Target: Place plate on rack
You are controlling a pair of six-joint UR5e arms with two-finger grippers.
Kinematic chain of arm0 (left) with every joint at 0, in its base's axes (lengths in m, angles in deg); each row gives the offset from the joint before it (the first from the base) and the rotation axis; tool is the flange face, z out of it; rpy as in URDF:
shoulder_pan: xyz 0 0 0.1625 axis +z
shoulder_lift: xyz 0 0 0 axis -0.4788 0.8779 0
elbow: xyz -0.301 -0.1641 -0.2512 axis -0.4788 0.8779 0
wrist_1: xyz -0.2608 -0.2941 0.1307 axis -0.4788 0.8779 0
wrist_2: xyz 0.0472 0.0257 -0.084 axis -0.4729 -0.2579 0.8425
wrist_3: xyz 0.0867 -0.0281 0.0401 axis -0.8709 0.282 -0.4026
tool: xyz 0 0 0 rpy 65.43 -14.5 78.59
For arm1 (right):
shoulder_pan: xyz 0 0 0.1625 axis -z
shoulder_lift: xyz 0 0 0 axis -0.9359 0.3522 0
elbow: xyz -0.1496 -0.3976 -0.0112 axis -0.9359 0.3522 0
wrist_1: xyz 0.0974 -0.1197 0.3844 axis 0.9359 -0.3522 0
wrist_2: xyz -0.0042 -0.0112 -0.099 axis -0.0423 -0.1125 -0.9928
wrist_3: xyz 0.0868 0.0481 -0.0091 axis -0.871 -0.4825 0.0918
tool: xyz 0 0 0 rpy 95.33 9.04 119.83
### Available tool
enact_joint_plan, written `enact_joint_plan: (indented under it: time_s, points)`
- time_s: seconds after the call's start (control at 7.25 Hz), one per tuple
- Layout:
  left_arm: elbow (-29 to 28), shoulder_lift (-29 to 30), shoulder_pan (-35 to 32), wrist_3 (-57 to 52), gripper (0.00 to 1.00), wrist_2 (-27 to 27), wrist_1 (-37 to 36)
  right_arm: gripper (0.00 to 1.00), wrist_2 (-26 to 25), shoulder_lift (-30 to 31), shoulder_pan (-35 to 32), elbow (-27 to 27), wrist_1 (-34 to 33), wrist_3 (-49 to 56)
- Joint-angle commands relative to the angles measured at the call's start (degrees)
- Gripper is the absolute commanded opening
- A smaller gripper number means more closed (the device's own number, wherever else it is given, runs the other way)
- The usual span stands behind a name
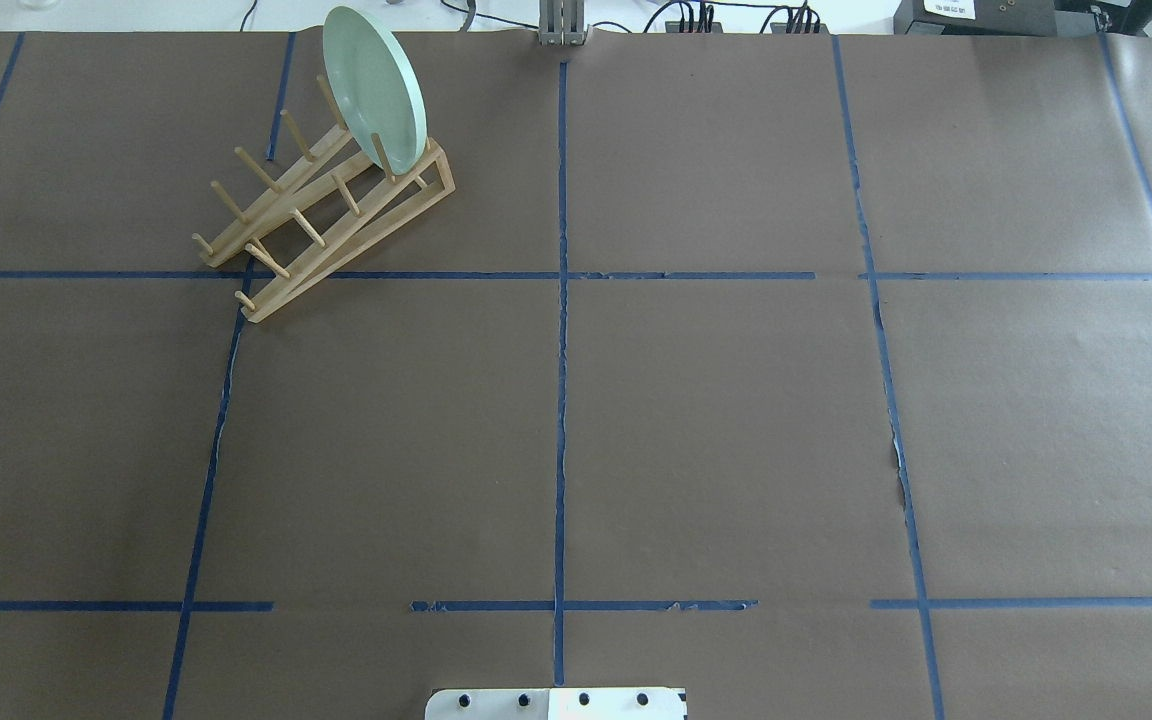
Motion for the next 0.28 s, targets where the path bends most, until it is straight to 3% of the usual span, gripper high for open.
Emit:
enact_joint_plan:
  time_s: [0.0,0.14]
  points:
    - [0.1,0.2,0.0,0.0,1.0,0.0,0.0,1.0,0.0,0.0,0.0,0.0,0.0,0.0]
    - [0.4,0.4,0.0,0.0,1.0,0.0,0.0,1.0,0.0,0.0,0.0,0.0,0.0,0.0]
